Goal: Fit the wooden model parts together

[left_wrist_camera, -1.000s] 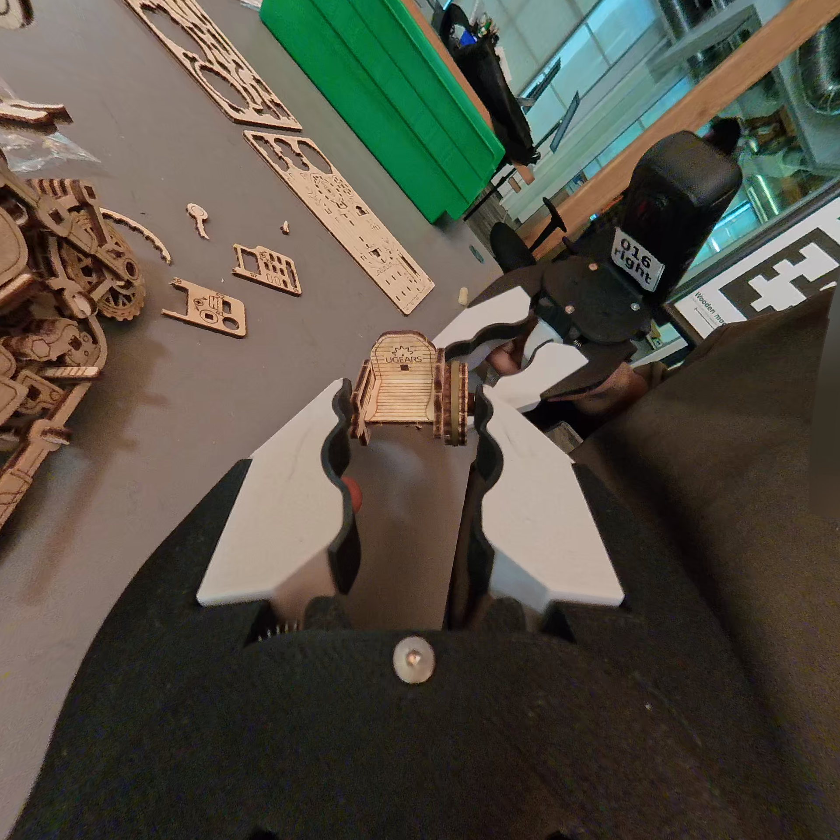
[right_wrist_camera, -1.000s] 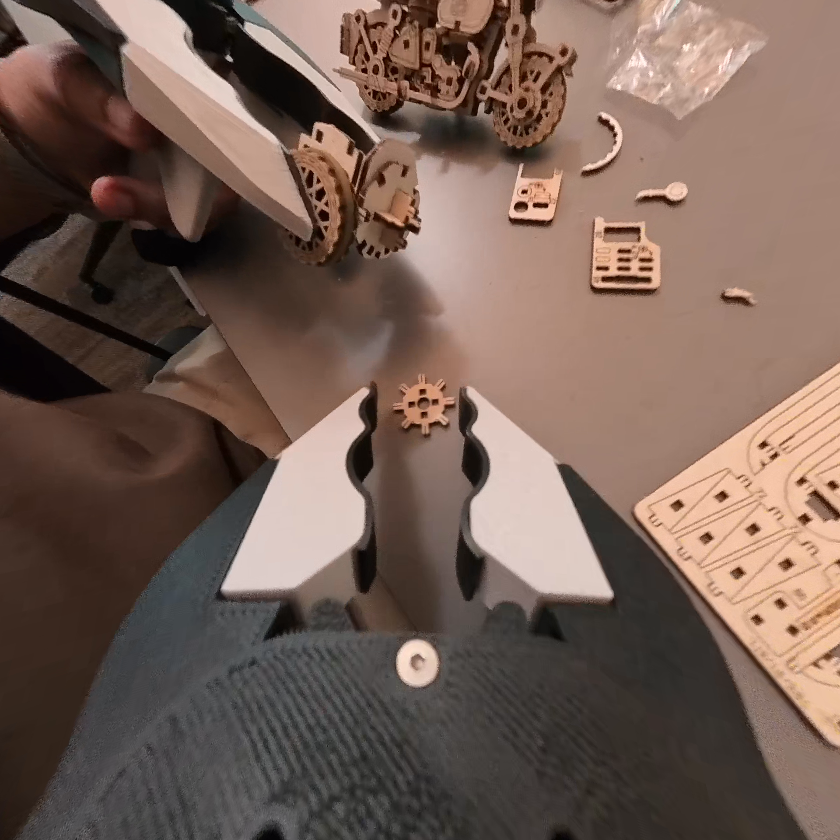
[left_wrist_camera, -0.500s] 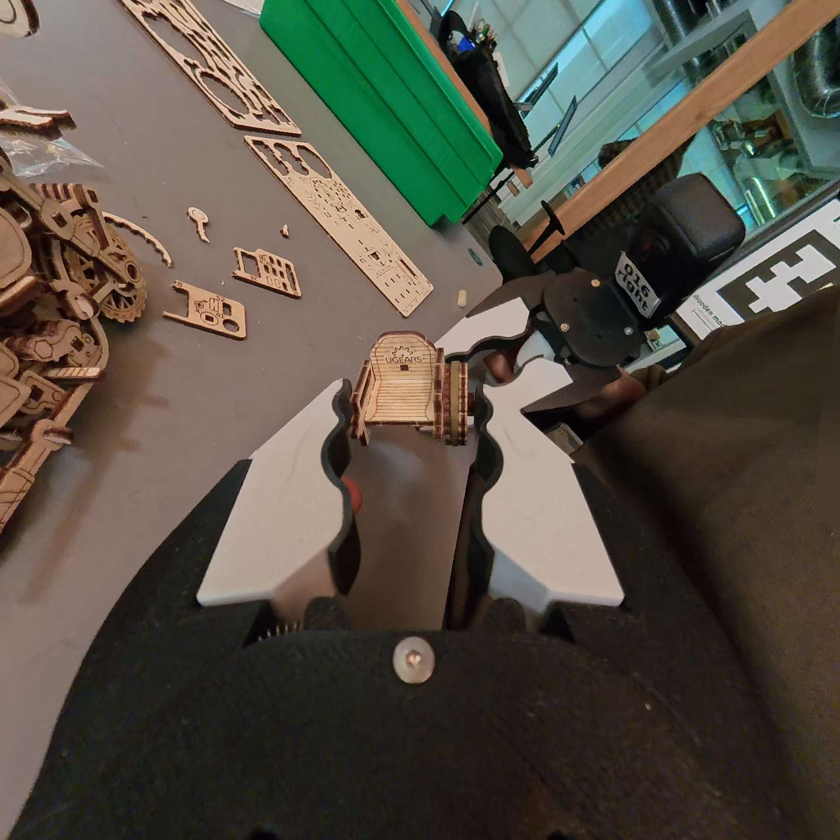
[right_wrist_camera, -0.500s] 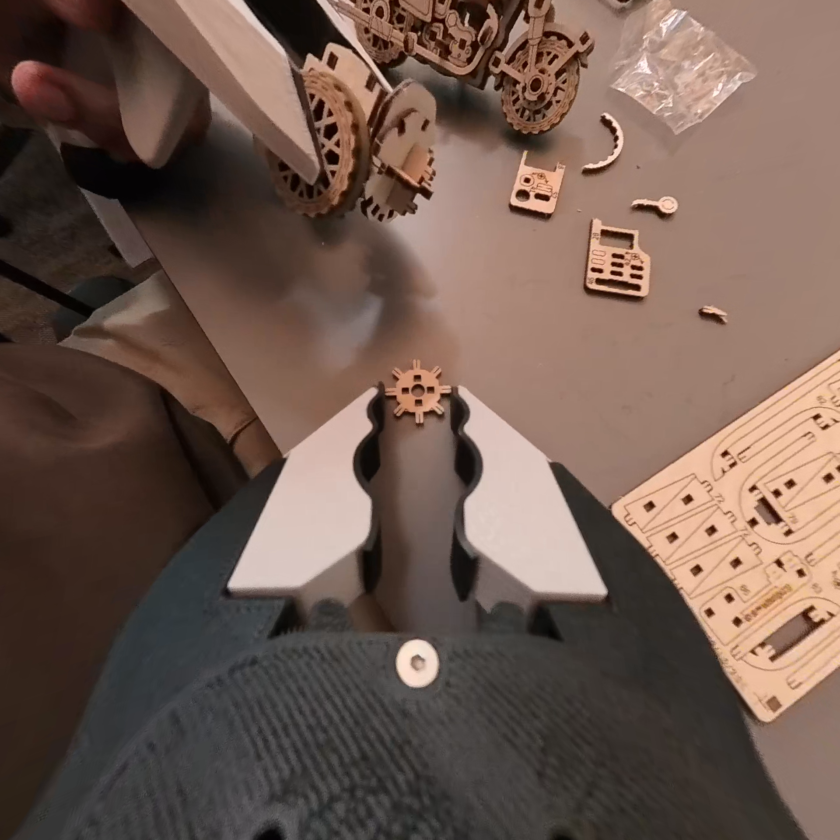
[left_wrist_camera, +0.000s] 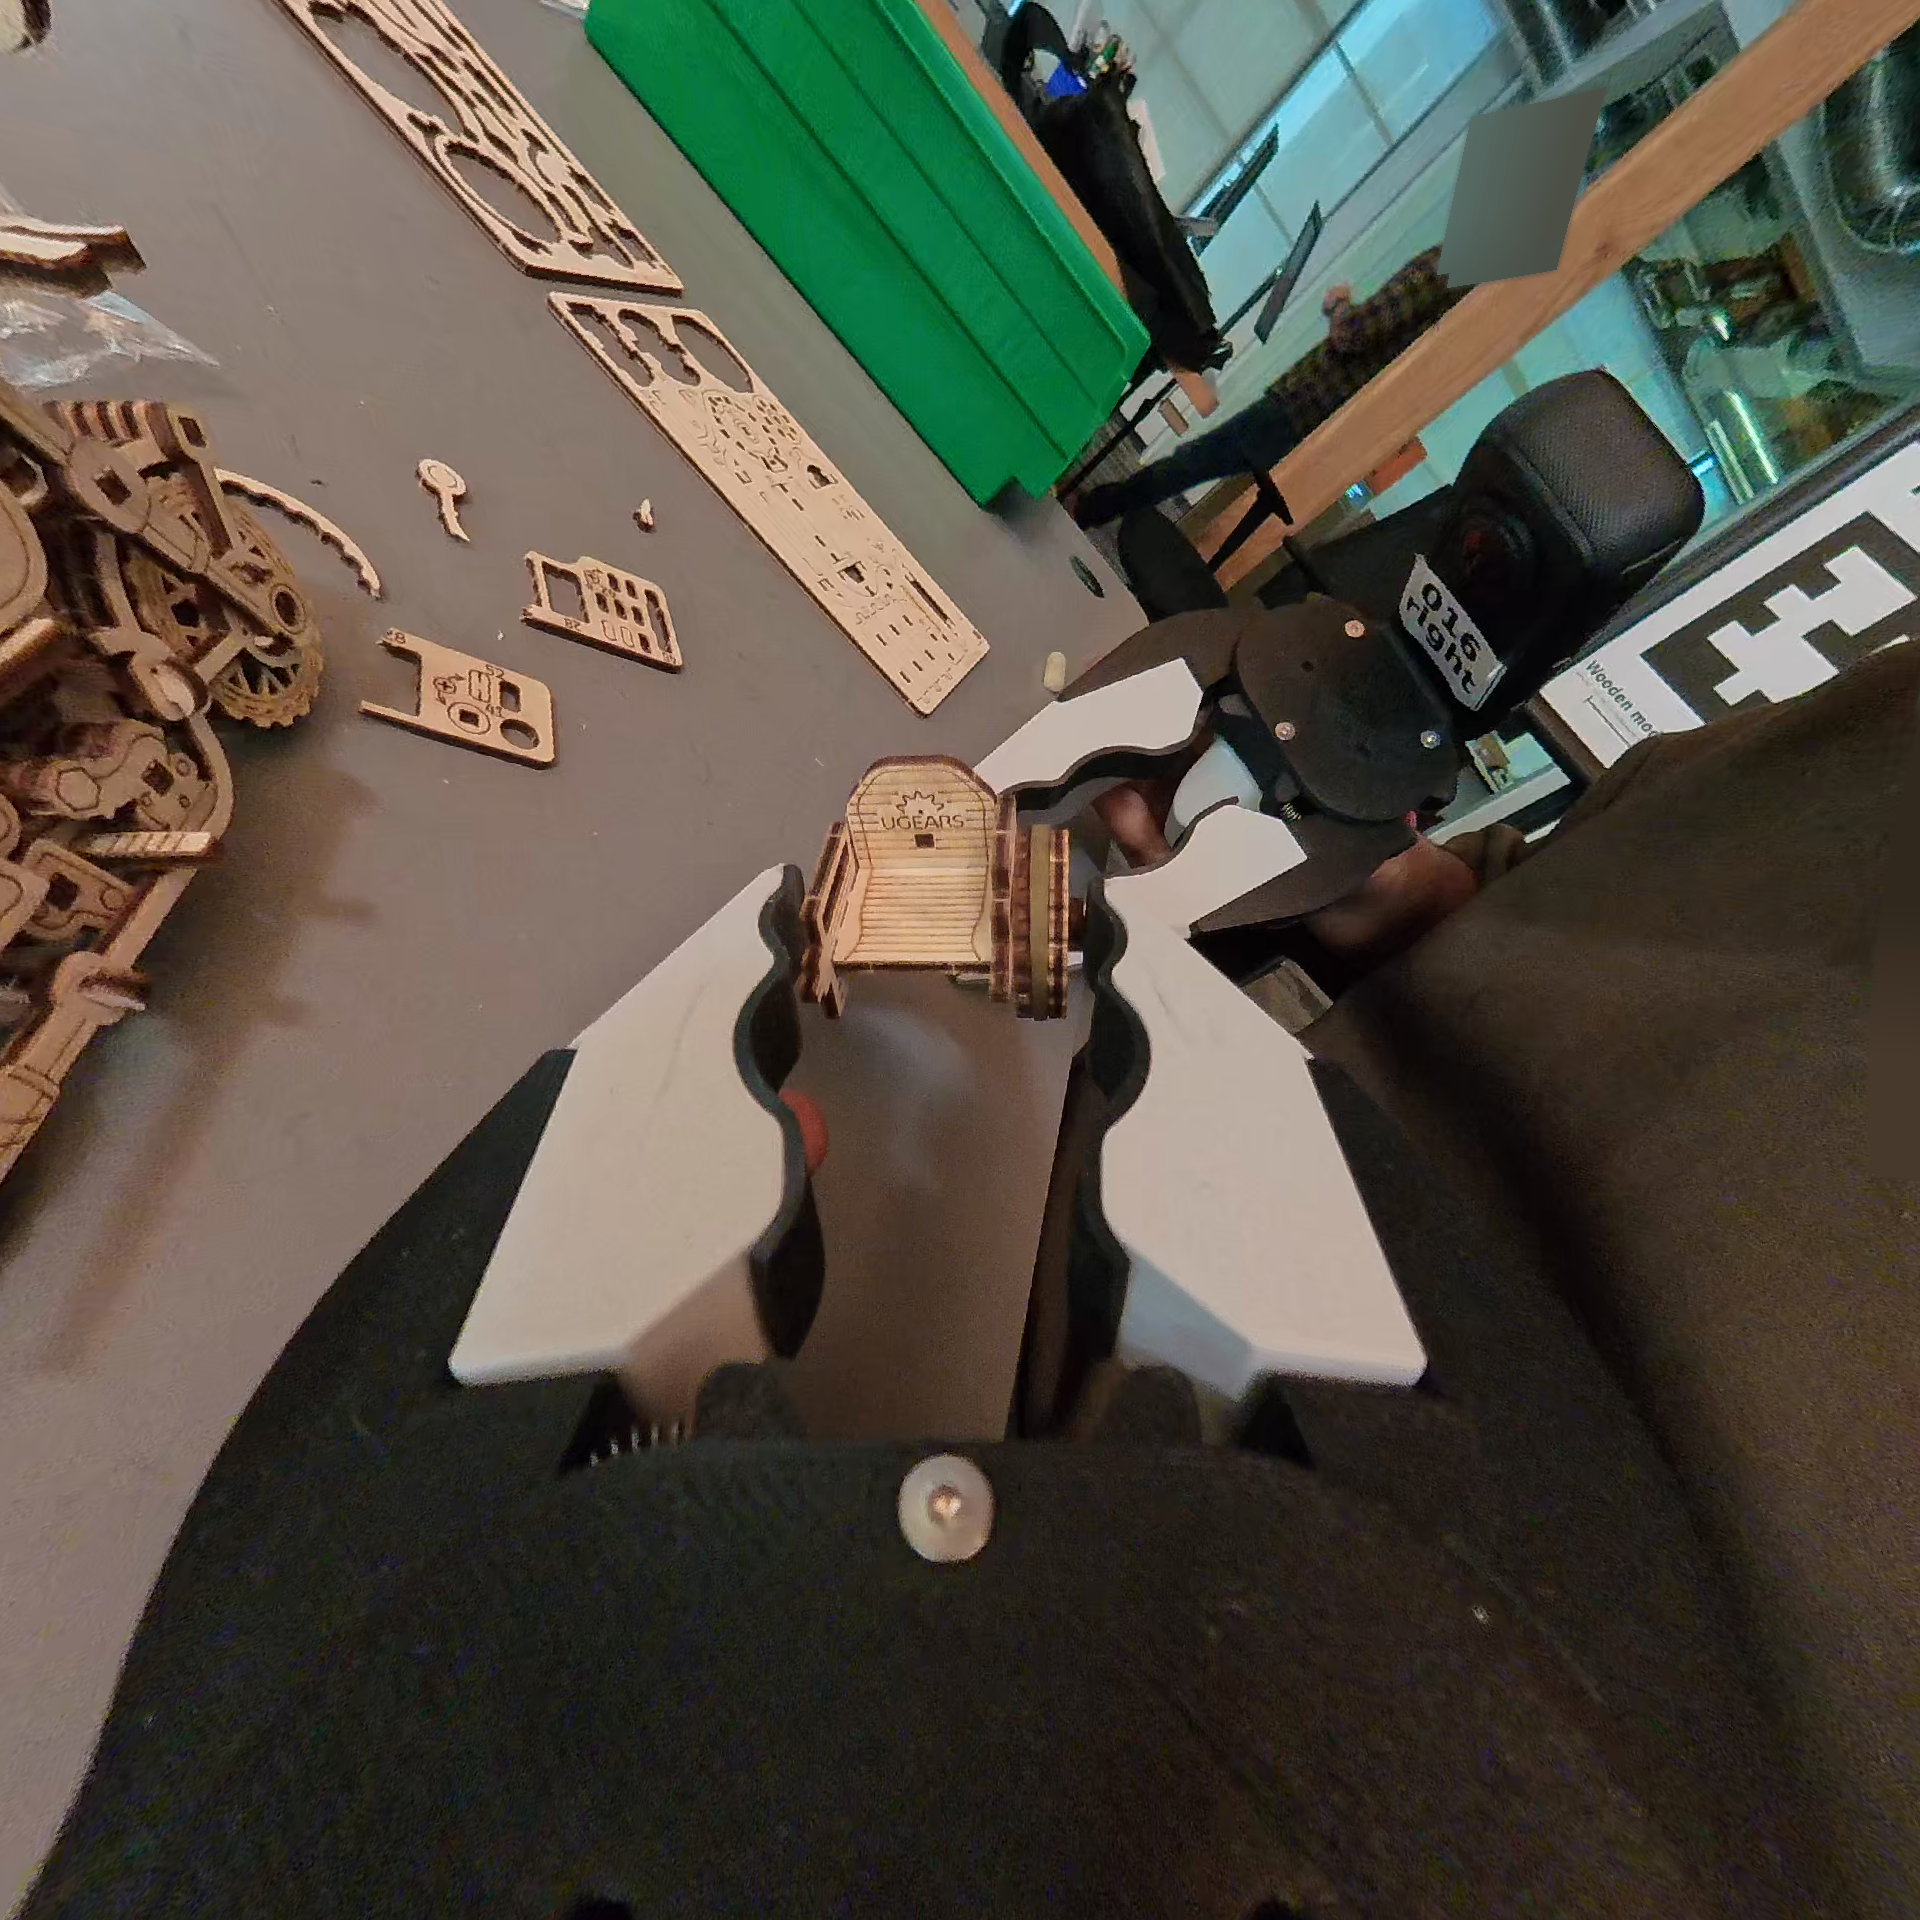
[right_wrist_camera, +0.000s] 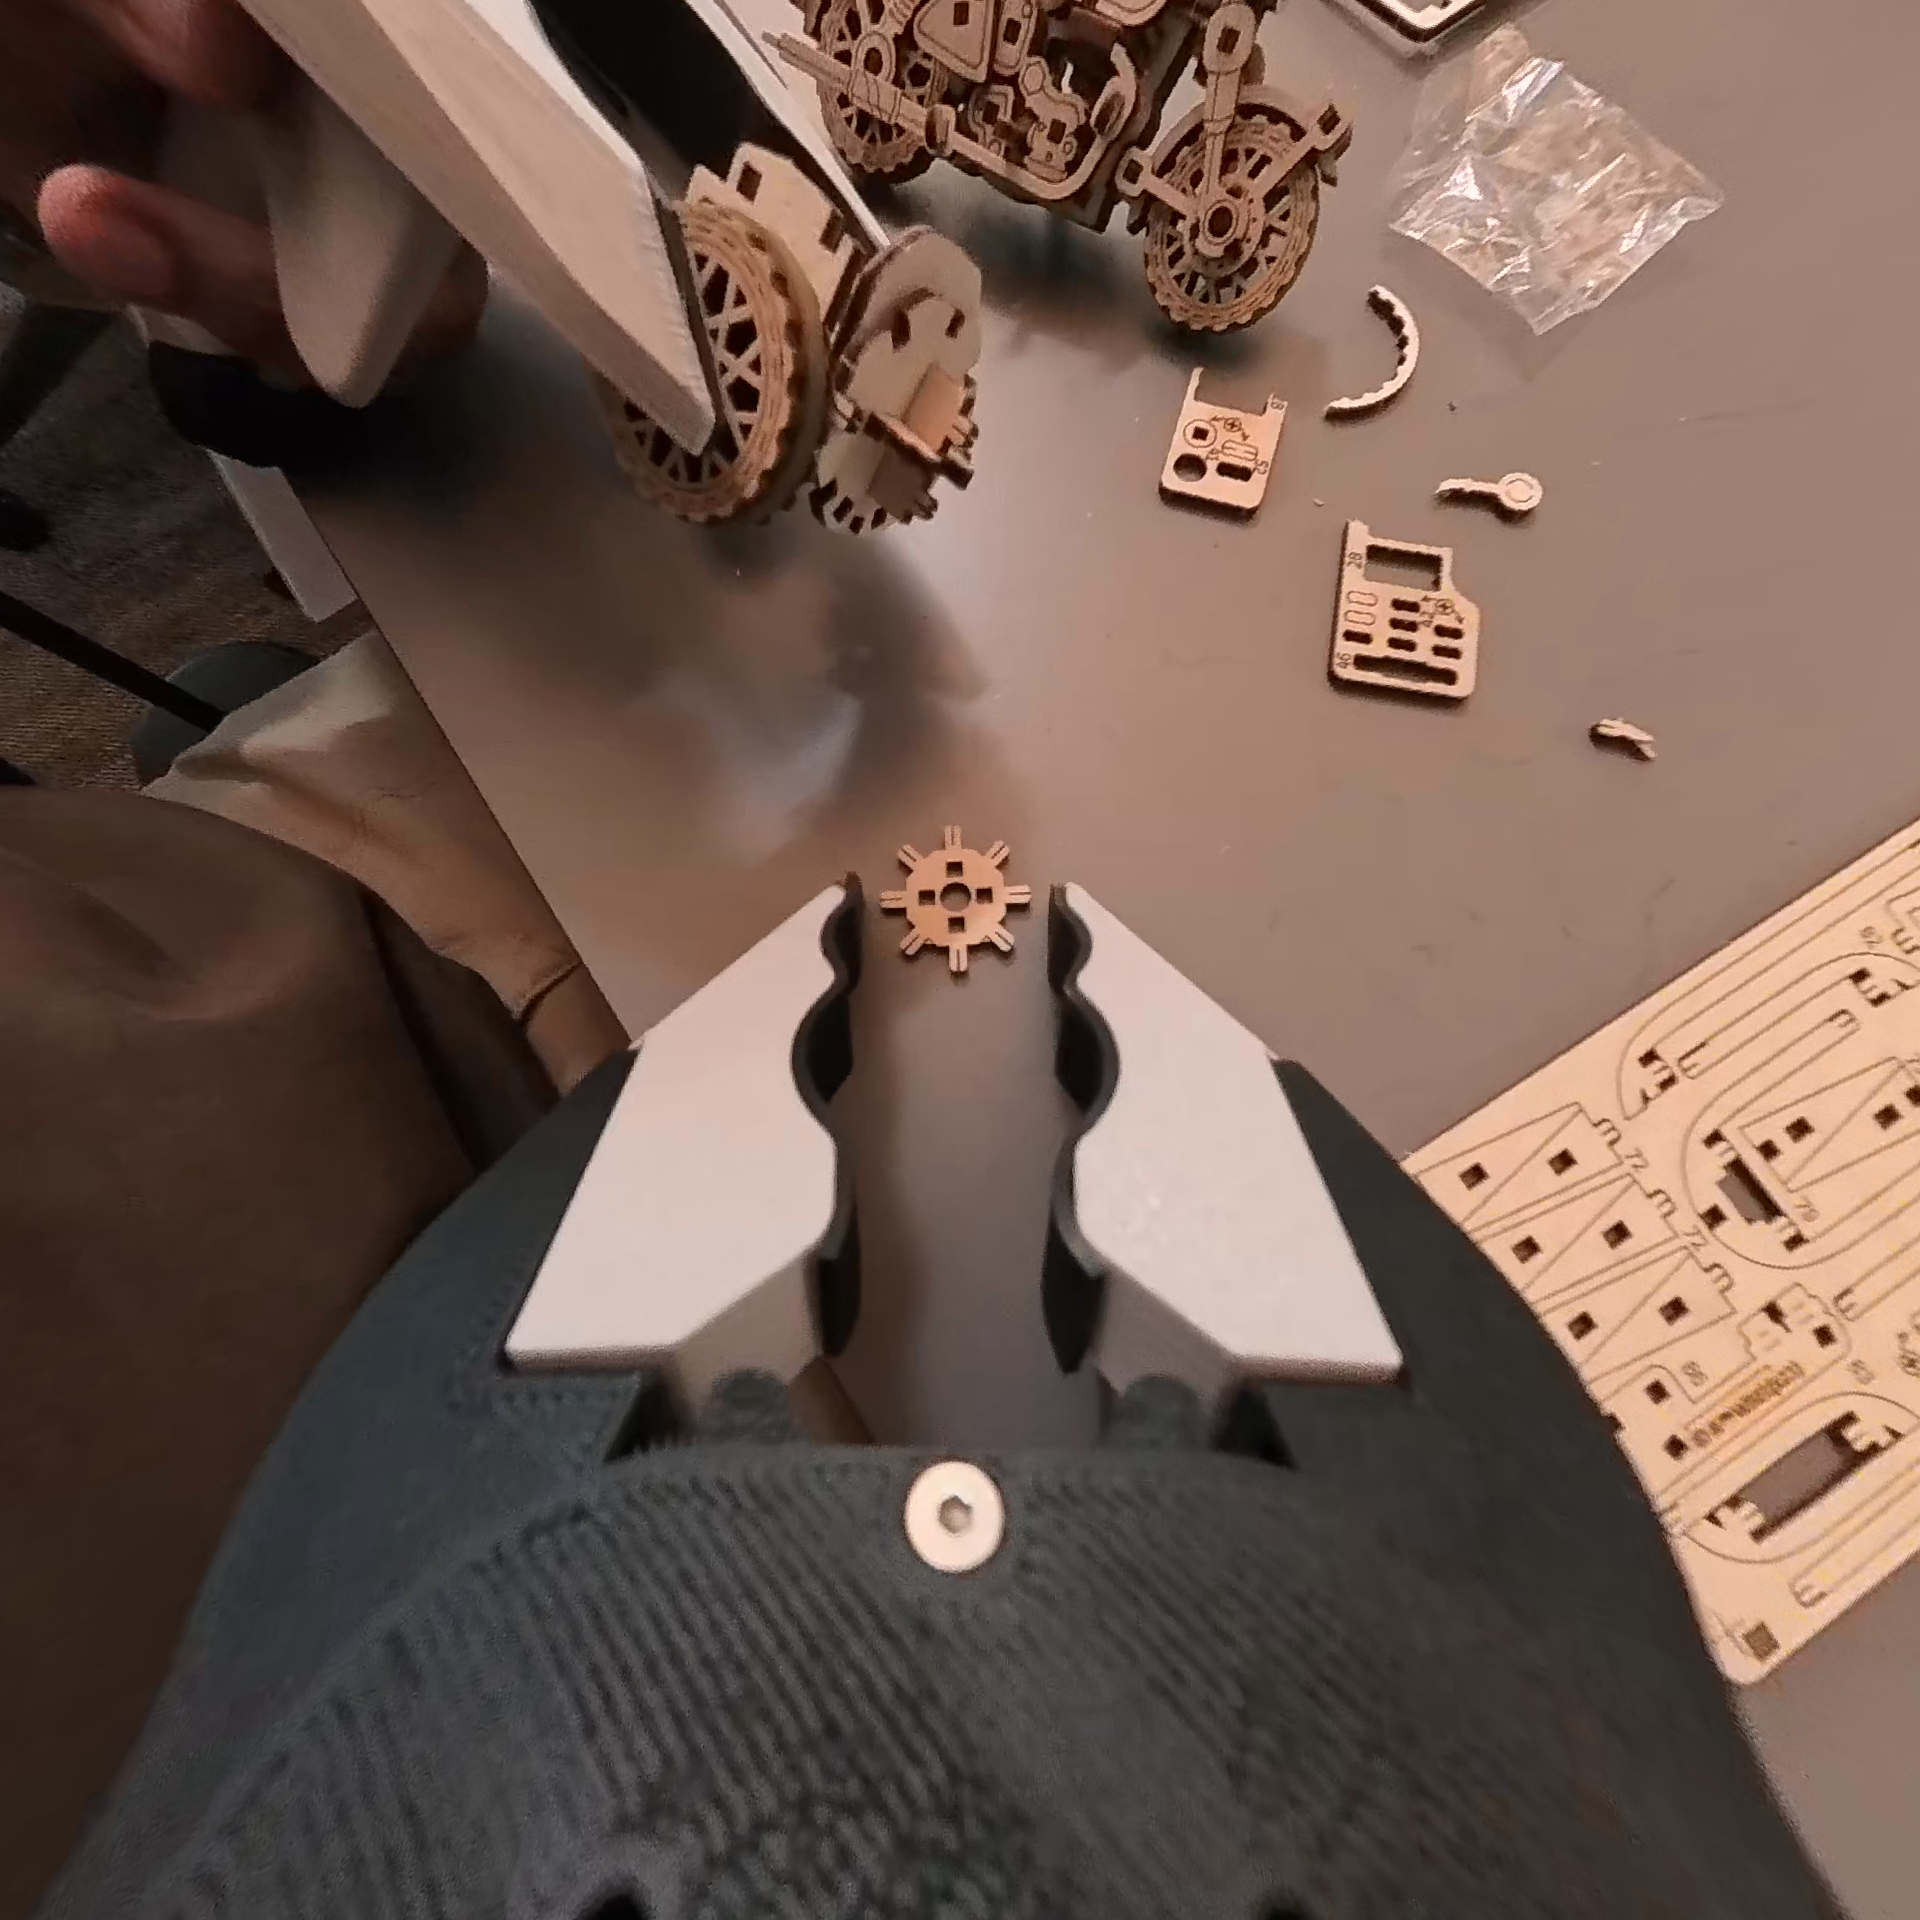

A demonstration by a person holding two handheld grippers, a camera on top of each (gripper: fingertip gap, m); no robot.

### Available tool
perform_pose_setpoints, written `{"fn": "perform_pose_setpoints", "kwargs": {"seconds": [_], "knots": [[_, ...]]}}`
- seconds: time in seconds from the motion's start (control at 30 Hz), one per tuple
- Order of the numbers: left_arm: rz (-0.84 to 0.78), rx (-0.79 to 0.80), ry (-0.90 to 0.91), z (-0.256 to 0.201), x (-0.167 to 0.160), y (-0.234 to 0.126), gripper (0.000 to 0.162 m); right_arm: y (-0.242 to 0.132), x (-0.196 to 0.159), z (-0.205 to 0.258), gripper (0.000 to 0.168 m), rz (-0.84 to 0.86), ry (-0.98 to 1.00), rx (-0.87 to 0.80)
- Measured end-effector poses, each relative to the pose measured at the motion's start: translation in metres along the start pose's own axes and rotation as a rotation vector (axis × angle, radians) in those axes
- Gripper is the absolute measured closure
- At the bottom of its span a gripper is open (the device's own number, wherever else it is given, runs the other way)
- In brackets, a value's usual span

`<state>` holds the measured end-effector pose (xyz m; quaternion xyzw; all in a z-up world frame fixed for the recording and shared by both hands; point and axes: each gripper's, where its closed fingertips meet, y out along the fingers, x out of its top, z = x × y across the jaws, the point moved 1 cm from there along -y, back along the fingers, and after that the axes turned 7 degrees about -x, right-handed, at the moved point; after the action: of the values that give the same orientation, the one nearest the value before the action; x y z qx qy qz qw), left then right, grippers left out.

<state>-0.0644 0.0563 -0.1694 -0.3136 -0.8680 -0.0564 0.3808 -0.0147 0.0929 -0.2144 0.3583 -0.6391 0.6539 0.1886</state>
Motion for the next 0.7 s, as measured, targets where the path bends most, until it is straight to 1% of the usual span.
{"fn": "perform_pose_setpoints", "kwargs": {"seconds": [0.2,0.4,0.5,0.53,0.6,0.7], "knots": [[-0.002,-0.001,0.000,0.000,0.000,0.000,0.110,0.002,0.000,0.000,0.140,-0.003,-0.015,0.003],[-0.004,-0.003,0.004,-0.001,0.000,0.000,0.110,0.002,0.000,0.001,0.141,-0.005,-0.042,0.021],[-0.008,-0.010,0.013,-0.003,0.001,-0.001,0.110,0.002,0.001,0.000,0.141,-0.022,-0.019,0.036],[-0.013,-0.014,0.019,-0.004,0.001,-0.002,0.110,0.000,0.004,-0.002,0.141,-0.044,0.007,0.043],[-0.021,-0.026,0.033,-0.006,0.002,-0.002,0.110,-0.009,0.021,-0.005,0.141,-0.144,0.097,0.088],[-0.043,-0.075,0.064,-0.017,0.005,0.000,0.110,-0.036,0.056,-0.009,0.141,-0.361,0.300,0.243]]}}
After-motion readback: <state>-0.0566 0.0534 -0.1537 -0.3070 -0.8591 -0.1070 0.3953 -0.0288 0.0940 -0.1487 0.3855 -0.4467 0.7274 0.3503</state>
